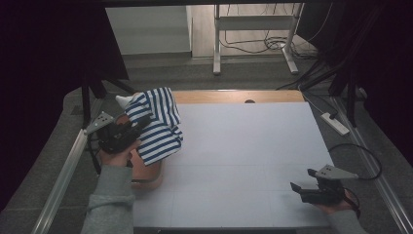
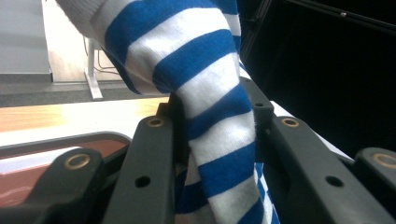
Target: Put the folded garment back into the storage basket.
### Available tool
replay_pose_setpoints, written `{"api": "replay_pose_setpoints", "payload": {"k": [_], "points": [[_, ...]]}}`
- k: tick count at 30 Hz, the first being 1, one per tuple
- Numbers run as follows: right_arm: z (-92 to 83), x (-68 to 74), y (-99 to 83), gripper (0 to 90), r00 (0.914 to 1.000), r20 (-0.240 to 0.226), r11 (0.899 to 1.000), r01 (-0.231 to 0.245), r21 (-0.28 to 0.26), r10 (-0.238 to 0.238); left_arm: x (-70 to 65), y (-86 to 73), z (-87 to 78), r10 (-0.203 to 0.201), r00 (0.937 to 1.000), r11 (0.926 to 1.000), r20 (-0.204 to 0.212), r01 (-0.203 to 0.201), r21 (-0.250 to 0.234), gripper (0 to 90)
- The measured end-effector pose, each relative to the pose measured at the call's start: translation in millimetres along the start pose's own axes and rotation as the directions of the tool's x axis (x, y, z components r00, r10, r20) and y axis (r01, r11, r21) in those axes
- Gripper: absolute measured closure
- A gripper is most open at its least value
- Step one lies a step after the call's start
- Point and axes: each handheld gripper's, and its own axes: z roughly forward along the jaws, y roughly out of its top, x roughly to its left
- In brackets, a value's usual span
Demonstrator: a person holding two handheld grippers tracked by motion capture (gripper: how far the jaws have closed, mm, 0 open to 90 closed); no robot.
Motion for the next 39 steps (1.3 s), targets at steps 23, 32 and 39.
{"api": "replay_pose_setpoints", "payload": {"k": [23,32,39], "points": [[0.1,0.0,0.1,17.0,1.0000,0.002,1.000,0.000,0.005,0.000,17.8,-8.3,-15.9,-0.008,0.9981,0.9998,-0.061,0.009,0.019,70.6],[0.9,-0.1,-0.2,17.6,1.0000,0.007,1.000,-0.002,0.010,0.002,26.3,-8.7,-26.1,-0.022,0.9964,0.9997,-0.081,0.022,0.006,70.6],[0.9,-0.2,-0.1,17.5,1.0000,0.009,1.000,-0.003,0.011,0.003,34.0,-10.8,-34.1,-0.028,0.9936,0.9996,-0.109,0.029,0.002,70.6]]}}
